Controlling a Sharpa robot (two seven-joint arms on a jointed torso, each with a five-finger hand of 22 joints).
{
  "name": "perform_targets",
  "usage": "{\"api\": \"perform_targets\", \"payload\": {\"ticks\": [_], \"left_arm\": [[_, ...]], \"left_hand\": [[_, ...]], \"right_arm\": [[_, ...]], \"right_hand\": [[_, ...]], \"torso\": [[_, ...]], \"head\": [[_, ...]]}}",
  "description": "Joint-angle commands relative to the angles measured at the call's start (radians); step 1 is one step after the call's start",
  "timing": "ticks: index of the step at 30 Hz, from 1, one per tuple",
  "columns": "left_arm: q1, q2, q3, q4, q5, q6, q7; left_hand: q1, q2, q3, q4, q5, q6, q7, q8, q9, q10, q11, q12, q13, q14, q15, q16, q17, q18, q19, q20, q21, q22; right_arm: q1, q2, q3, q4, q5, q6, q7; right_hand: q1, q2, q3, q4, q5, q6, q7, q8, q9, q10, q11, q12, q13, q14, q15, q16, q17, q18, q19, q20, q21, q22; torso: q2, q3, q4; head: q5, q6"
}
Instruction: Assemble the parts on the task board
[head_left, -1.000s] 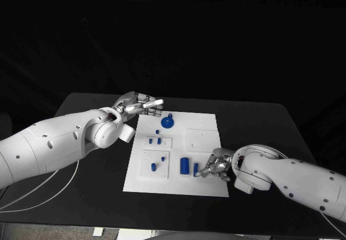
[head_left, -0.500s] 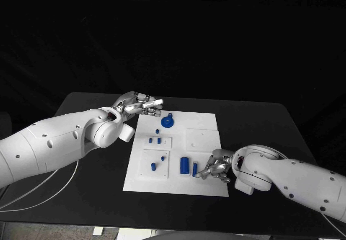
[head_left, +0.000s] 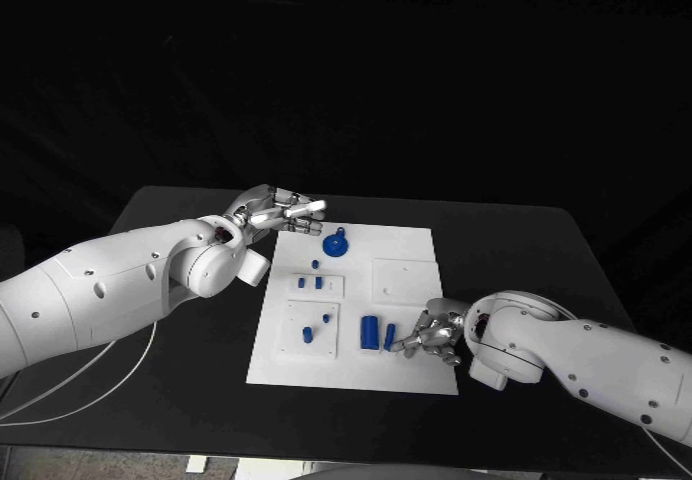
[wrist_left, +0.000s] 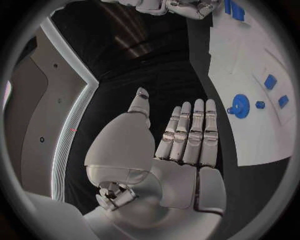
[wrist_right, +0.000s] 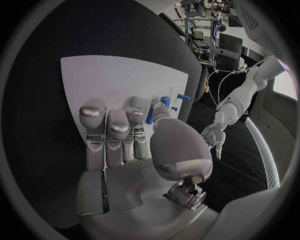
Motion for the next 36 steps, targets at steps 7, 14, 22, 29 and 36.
{"api": "perform_targets", "payload": {"ticks": [7, 14, 22, 29, 36], "left_arm": [[0.000, -0.001, 0.000, 0.000, -0.003, 0.005, 0.004], [0.000, -0.003, 0.000, 0.000, -0.004, 0.005, 0.004], [0.000, -0.003, 0.000, 0.001, -0.005, 0.005, 0.004], [0.000, -0.001, 0.000, 0.000, -0.006, 0.005, 0.003], [0.000, 0.001, 0.000, 0.002, -0.006, 0.004, 0.008]], "left_hand": [[0.003, 0.011, -0.001, -0.007, 0.006, -0.003, -0.001, 0.003, -0.001, -0.005, 0.003, -0.002, 0.001, 0.000, 0.002, -0.001, 0.000, -0.007, 0.001, 0.004, 0.003, 0.001], [0.003, 0.011, -0.001, -0.009, 0.006, -0.002, -0.001, 0.003, -0.001, -0.006, 0.003, -0.002, 0.001, 0.000, 0.002, -0.001, 0.000, -0.007, 0.001, 0.004, 0.003, 0.001], [0.003, 0.011, -0.001, -0.009, 0.006, -0.002, -0.001, 0.003, -0.001, -0.006, 0.003, -0.002, 0.001, 0.000, 0.002, -0.001, 0.000, -0.007, 0.001, 0.004, 0.003, 0.001], [0.004, 0.012, -0.002, -0.011, 0.006, -0.002, -0.001, 0.003, -0.001, -0.006, 0.003, -0.002, 0.001, 0.000, 0.003, -0.001, 0.000, -0.007, 0.001, 0.004, 0.003, 0.001], [0.005, 0.014, -0.003, -0.015, 0.007, -0.001, -0.001, 0.003, -0.001, -0.006, 0.002, -0.002, 0.001, 0.000, 0.002, -0.001, 0.000, -0.007, 0.001, 0.003, 0.003, 0.001]], "right_arm": [[-0.003, -0.010, 0.004, 0.010, 0.001, -0.011, 0.035], [-0.008, -0.028, 0.009, 0.026, 0.003, -0.010, 0.043], [-0.010, -0.029, 0.016, 0.033, 0.001, -0.020, 0.046], [-0.010, -0.014, 0.017, 0.030, -0.026, -0.014, 0.036], [-0.011, 0.007, 0.016, 0.015, -0.054, -0.043, 0.002]], "right_hand": [[0.001, 0.002, -0.018, 0.004, 0.019, 0.004, 0.002, 0.002, 0.002, -0.003, -0.004, 0.003, 0.000, 0.003, 0.000, -0.001, 0.000, 0.005, 0.046, 0.001, 0.003, 0.095], [0.003, -0.002, -0.025, 0.006, 0.024, 0.003, 0.003, 0.002, 0.002, -0.003, -0.004, 0.003, 0.000, 0.003, 0.000, -0.001, 0.000, 0.005, 0.046, 0.001, 0.001, 0.094], [0.005, -0.004, -0.029, 0.010, 0.031, 0.003, 0.003, 0.002, 0.002, -0.003, -0.005, 0.003, 0.000, 0.003, -0.001, -0.002, 0.000, 0.006, 0.047, 0.000, 0.001, 0.095], [0.034, -0.007, -0.021, -0.018, 0.006, 0.006, 0.002, 0.002, 0.001, -0.002, -0.005, 0.005, 0.002, 0.004, 0.000, 0.001, 0.002, 0.005, 0.046, 0.001, 0.005, 0.096], [0.045, -0.001, 0.032, -0.059, -0.027, 0.008, -0.001, 0.001, -0.002, -0.001, -0.006, 0.007, 0.004, 0.004, -0.001, 0.003, 0.003, 0.004, 0.046, 0.000, 0.005, 0.095]], "torso": [[0.000, -0.0005, -0.0005], [0.000, -0.0006, -0.0016], [0.000, -0.0005, -0.0003], [0.000, -0.0025, -0.0003], [-0.001, -0.0027, 0.0004]], "head": [[0.000, 0.001], [-0.001, 0.002], [-0.003, 0.003], [-0.003, 0.002], [-0.004, 0.003]]}}
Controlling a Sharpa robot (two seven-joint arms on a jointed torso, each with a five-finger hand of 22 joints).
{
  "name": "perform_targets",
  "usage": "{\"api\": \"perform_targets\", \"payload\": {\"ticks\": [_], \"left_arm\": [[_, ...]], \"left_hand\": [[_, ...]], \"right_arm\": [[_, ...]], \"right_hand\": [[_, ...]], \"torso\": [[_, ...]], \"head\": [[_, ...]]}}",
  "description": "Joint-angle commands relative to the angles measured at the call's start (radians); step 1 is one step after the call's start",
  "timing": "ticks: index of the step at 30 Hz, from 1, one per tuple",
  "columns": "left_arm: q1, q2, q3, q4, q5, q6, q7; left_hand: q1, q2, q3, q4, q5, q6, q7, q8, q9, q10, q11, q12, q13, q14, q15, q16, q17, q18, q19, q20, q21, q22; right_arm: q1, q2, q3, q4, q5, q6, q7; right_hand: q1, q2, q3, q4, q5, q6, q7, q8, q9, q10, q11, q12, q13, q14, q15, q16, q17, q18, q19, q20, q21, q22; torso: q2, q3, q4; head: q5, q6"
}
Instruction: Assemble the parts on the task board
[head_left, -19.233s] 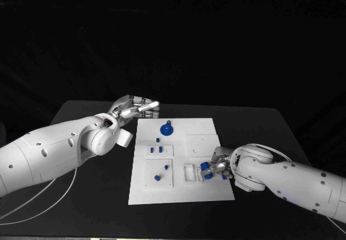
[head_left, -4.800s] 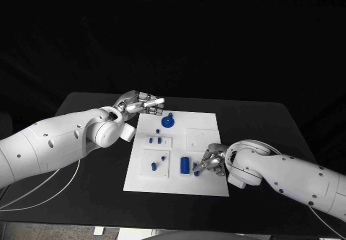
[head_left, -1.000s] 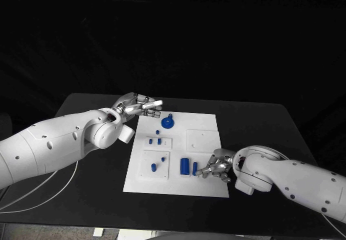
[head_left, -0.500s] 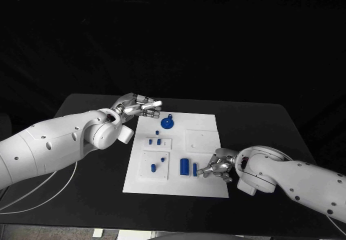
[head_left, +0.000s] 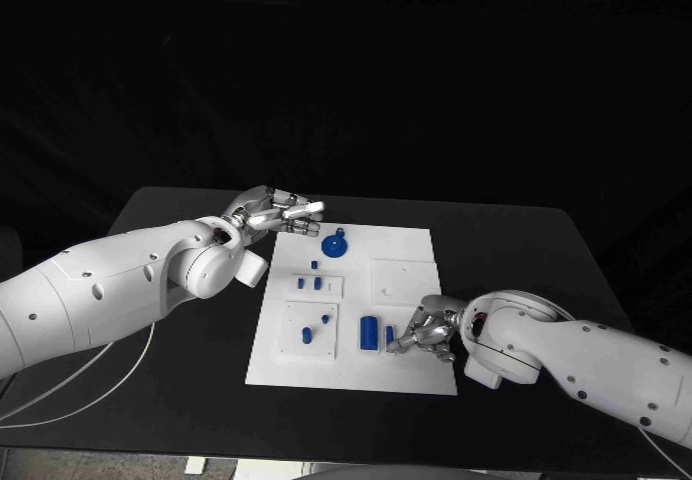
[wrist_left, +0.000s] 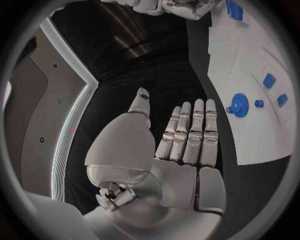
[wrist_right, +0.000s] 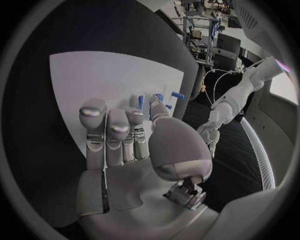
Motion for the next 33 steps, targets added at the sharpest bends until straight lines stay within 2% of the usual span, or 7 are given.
{"api": "perform_targets", "payload": {"ticks": [1, 7, 15, 19, 24, 31, 33], "left_arm": [[0.000, 0.003, 0.001, 0.004, -0.003, 0.002, 0.013], [0.000, 0.003, 0.001, 0.005, 0.009, -0.020, 0.042], [0.000, 0.013, 0.001, -0.025, 0.075, -0.061, 0.083], [-0.001, 0.028, 0.001, -0.070, 0.119, -0.078, 0.098], [-0.001, 0.049, 0.001, -0.133, 0.178, -0.091, 0.107], [-0.002, 0.096, 0.002, -0.248, 0.265, -0.086, 0.109], [-0.004, 0.109, 0.002, -0.276, 0.278, -0.081, 0.110]], "left_hand": [[0.000, 0.010, 0.001, -0.005, 0.007, -0.001, -0.001, 0.003, -0.001, -0.006, 0.002, -0.002, 0.001, 0.000, 0.002, -0.001, 0.000, -0.007, 0.001, 0.003, 0.003, 0.001], [0.004, 0.031, -0.011, -0.032, 0.011, 0.006, -0.004, 0.004, -0.001, 0.004, 0.000, -0.002, 0.001, 0.006, 0.000, -0.001, 0.000, -0.007, 0.005, 0.002, 0.005, 0.002], [0.008, 0.059, -0.030, -0.063, 0.022, 0.019, -0.008, 0.006, -0.001, 0.016, -0.003, -0.002, 0.001, 0.018, -0.003, 0.000, 0.000, -0.008, 0.011, -0.002, 0.008, 0.002], [0.011, 0.069, -0.036, -0.073, 0.026, 0.021, -0.009, 0.005, -0.001, 0.018, -0.004, -0.002, 0.001, 0.018, -0.004, -0.001, -0.001, -0.010, 0.009, -0.002, 0.006, 0.001], [0.019, 0.078, -0.041, -0.084, 0.039, 0.018, -0.015, 0.004, -0.001, 0.008, -0.007, -0.002, 0.001, 0.000, -0.002, -0.001, -0.001, -0.008, 0.007, 0.000, 0.005, 0.001], [0.019, 0.087, -0.046, -0.092, 0.045, 0.002, -0.033, 0.003, -0.001, -0.057, -0.019, -0.003, -0.001, -0.045, -0.010, -0.002, -0.002, 0.004, -0.001, 0.014, 0.003, 0.000], [0.017, 0.091, -0.048, -0.094, 0.045, -0.010, -0.037, 0.001, -0.002, -0.068, -0.021, -0.003, -0.001, -0.056, -0.010, -0.002, -0.002, 0.010, -0.009, 0.022, -0.001, -0.001]], "right_arm": [[-0.002, 0.006, -0.001, -0.007, -0.040, -0.033, -0.027], [-0.002, -0.002, 0.000, -0.010, -0.027, -0.078, 0.005], [0.021, -0.004, 0.059, -0.058, 0.083, -0.114, 0.199], [0.073, 0.023, 0.076, -0.167, 0.245, -0.154, 0.372], [0.130, 0.093, 0.087, -0.349, 0.394, -0.194, 0.523], [0.168, 0.205, 0.120, -0.590, 0.637, -0.205, 0.697], [0.171, 0.226, 0.128, -0.636, 0.677, -0.196, 0.729]], "right_hand": [[0.003, 0.001, 0.033, -0.011, -0.019, 0.008, -0.001, 0.002, -0.002, -0.001, -0.007, 0.003, 0.001, 0.004, -0.001, 0.001, -0.001, 0.004, 0.046, 0.000, 0.004, 0.095], [-0.019, -0.023, 0.070, -0.006, 0.005, -0.001, 0.001, 0.002, 0.007, -0.003, -0.004, -0.004, -0.003, 0.003, -0.001, -0.009, -0.010, 0.005, 0.046, 0.000, -0.007, 0.093], [-0.017, -0.043, 0.072, 0.024, 0.013, -0.039, 0.015, 0.003, 0.010, -0.029, 0.002, -0.044, -0.027, -0.008, -0.002, -0.062, -0.046, 0.011, 0.035, -0.001, -0.075, 0.077], [0.019, -0.023, 0.065, 0.011, 0.032, -0.070, 0.027, 0.004, 0.009, -0.086, 0.013, -0.238, -0.207, -0.044, 0.011, -0.303, -0.208, 0.026, -0.001, 0.012, -0.531, -0.119], [0.042, -0.006, 0.076, -0.015, 0.038, -0.098, 0.040, 0.007, 0.002, -0.120, 0.029, -0.344, -0.388, -0.088, 0.030, -0.455, -0.328, 0.023, -0.022, 0.032, -0.682, -0.290], [0.059, -0.005, 0.174, -0.042, 0.040, -0.267, 0.088, 0.017, -0.023, -0.268, 0.157, -0.755, -0.997, -0.351, 0.191, -0.944, -0.756, 0.018, -0.450, 0.197, -0.696, -0.774], [0.048, -0.010, 0.194, -0.051, 0.038, -0.300, 0.089, -0.003, -0.023, -0.293, 0.167, -0.785, -1.091, -0.359, 0.215, -0.962, -0.986, 0.060, -0.508, 0.254, -0.707, -0.995]], "torso": [[0.000, -0.0010, 0.0010], [-0.002, -0.0009, -0.0050], [-0.014, -0.0022, -0.0175], [-0.038, -0.0077, -0.0352], [-0.061, -0.0083, -0.0489], [-0.081, -0.0020, -0.0560], [-0.084, -0.0009, -0.0555]], "head": [[-0.001, 0.002], [-0.002, 0.017], [-0.007, 0.061], [-0.006, 0.090], [0.001, 0.122], [0.005, 0.155], [0.007, 0.165]]}}
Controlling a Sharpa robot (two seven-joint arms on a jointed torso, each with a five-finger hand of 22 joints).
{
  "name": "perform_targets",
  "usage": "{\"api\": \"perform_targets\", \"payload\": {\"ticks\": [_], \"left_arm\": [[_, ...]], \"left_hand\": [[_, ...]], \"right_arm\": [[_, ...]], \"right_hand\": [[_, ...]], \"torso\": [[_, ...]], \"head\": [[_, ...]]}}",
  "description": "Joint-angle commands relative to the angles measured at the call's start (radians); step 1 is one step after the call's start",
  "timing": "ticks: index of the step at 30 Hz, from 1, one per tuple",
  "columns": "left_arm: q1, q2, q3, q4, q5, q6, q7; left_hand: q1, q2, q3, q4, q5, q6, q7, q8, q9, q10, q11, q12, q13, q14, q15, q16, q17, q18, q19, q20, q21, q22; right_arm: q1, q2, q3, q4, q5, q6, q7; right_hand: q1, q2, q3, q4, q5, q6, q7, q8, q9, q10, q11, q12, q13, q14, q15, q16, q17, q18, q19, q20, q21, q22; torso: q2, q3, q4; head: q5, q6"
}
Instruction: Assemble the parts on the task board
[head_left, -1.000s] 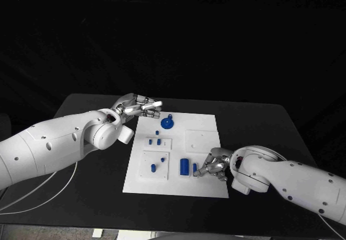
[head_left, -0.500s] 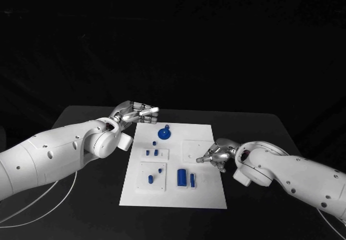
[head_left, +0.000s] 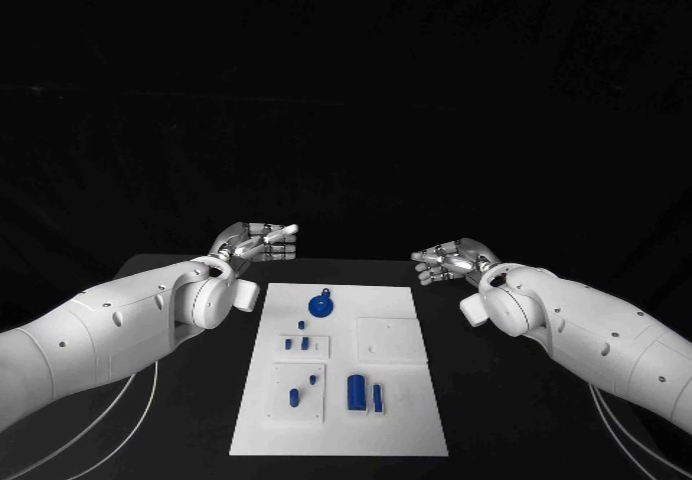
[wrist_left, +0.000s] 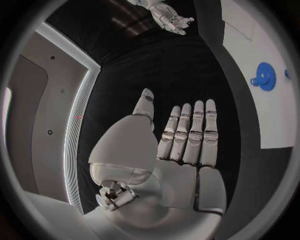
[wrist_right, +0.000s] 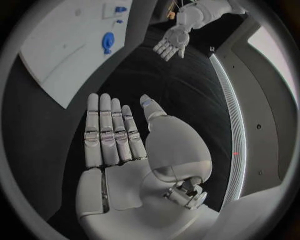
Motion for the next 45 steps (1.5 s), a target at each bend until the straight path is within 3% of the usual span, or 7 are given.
{"api": "perform_targets", "payload": {"ticks": [1, 5, 6, 10, 11, 12, 45], "left_arm": [[-0.003, 0.018, 0.001, -0.035, 0.086, 0.001, 0.026], [-0.007, 0.030, 0.002, -0.061, 0.097, 0.009, 0.029], [-0.006, 0.025, 0.001, -0.052, 0.043, 0.000, 0.006], [-0.013, 0.018, 0.003, -0.027, 0.046, -0.024, 0.013], [-0.016, 0.015, 0.005, -0.017, 0.046, -0.034, 0.016], [-0.020, 0.011, 0.006, -0.003, 0.048, -0.047, 0.020], [-0.183, -0.142, 0.068, 0.539, 0.098, -0.569, 0.179]], "left_hand": [[-0.001, 0.009, 0.000, -0.008, 0.005, -0.017, -0.005, -0.001, -0.002, -0.010, -0.002, -0.003, -0.001, -0.013, 0.000, -0.002, -0.001, 0.015, -0.007, 0.013, -0.007, -0.002], [-0.001, 0.014, -0.001, -0.010, 0.006, -0.027, -0.005, -0.005, -0.003, -0.008, -0.003, -0.003, -0.001, -0.018, 0.000, -0.002, -0.002, 0.024, -0.010, 0.021, -0.008, -0.002], [-0.380, -0.035, 0.157, 0.008, -0.109, -0.965, -0.131, -0.069, -0.063, -0.308, -0.128, -0.062, -0.059, -0.321, -0.136, -0.062, -0.063, -0.062, -0.970, -0.145, -0.087, -0.078], [-0.495, -0.035, 0.157, 0.008, -0.109, -0.965, -0.131, -0.069, -0.063, -1.016, -0.128, -0.062, -0.059, -1.035, -0.136, -0.062, -0.063, -0.062, -0.970, -0.145, -0.087, -0.078], [-0.532, -0.035, 0.157, 0.008, -0.109, -0.965, -0.131, -0.069, -0.063, -1.016, -0.128, -0.062, -0.059, -1.035, -0.136, -0.062, -0.063, -0.062, -0.970, -0.145, -0.087, -0.078], [-1.258, -0.035, 0.157, 0.008, -0.109, -0.965, -0.131, -0.069, -0.063, -1.016, -0.128, -0.062, -0.059, -1.035, -0.136, -0.062, -0.063, -0.062, -0.970, -0.145, -0.087, -0.078], [-1.258, -0.035, 0.157, 0.008, -0.109, -0.965, -0.131, -0.069, -0.063, -1.016, -0.128, -0.062, -0.059, -1.035, -0.136, -0.062, -0.063, -0.062, -0.970, -0.145, -0.087, -0.078]], "right_arm": [[0.003, 0.026, 0.008, -0.057, 0.203, -0.005, 0.178], [0.005, 0.043, 0.016, -0.093, 0.231, 0.006, 0.205], [0.004, 0.037, 0.014, -0.082, 0.123, -0.004, 0.100], [0.006, 0.029, 0.000, -0.057, 0.143, -0.026, 0.115], [0.007, 0.026, -0.005, -0.047, 0.152, -0.036, 0.121], [0.008, 0.021, -0.012, -0.033, 0.162, -0.048, 0.129], [0.052, -0.172, -0.330, 0.562, 0.639, -0.585, 0.485]], "right_hand": [[-0.011, -0.007, 0.015, -0.007, 0.005, -0.057, -0.006, -0.005, -0.002, -0.082, 0.015, -0.017, -0.055, -0.058, 0.021, -0.016, -0.205, 0.034, -0.067, 0.058, 0.006, -0.188], [-0.021, 0.001, 0.008, -0.016, 0.000, -0.063, -0.007, -0.008, -0.004, -0.082, 0.015, -0.019, -0.057, -0.065, 0.021, -0.027, -0.243, 0.129, -0.086, 0.144, 0.014, -0.376], [-0.378, -0.030, -0.063, 0.073, -0.302, -0.988, -0.121, -0.067, -0.062, -0.388, -0.114, -0.077, -0.114, -0.375, -0.104, -0.088, -0.303, -0.081, -0.997, -0.102, -0.066, -0.441], [-0.491, -0.030, -0.063, 0.073, -0.302, -0.988, -0.121, -0.067, -0.062, -1.107, -0.114, -0.077, -0.114, -1.115, -0.104, -0.088, -0.303, -0.081, -0.997, -0.102, -0.066, -0.441], [-1.225, -0.030, -0.063, 0.073, -0.302, -0.988, -0.121, -0.067, -0.062, -1.107, -0.114, -0.077, -0.114, -1.115, -0.104, -0.088, -0.303, -0.081, -0.997, -0.102, -0.066, -0.441], [-1.225, -0.030, -0.063, 0.073, -0.302, -0.988, -0.121, -0.067, -0.062, -1.107, -0.114, -0.077, -0.114, -1.115, -0.104, -0.088, -0.303, -0.081, -0.997, -0.102, -0.066, -0.441], [-1.225, -0.030, -0.063, 0.073, -0.302, -0.988, -0.121, -0.067, -0.062, -1.107, -0.114, -0.077, -0.114, -1.115, -0.104, -0.088, -0.303, -0.081, -0.997, -0.102, -0.066, -0.441]], "torso": [[-0.016, 0.0044, -0.0034], [-0.019, 0.0062, -0.0033], [-0.013, 0.0033, -0.0028], [-0.025, 0.0134, -0.0003], [-0.031, 0.0178, 0.0008], [-0.037, 0.0231, 0.0021], [-0.080, 0.0580, 0.0107]], "head": [[0.004, 0.017], [0.008, 0.028], [0.005, 0.018], [0.004, 0.015], [0.004, 0.014], [0.004, 0.013], [0.002, 0.005]]}}
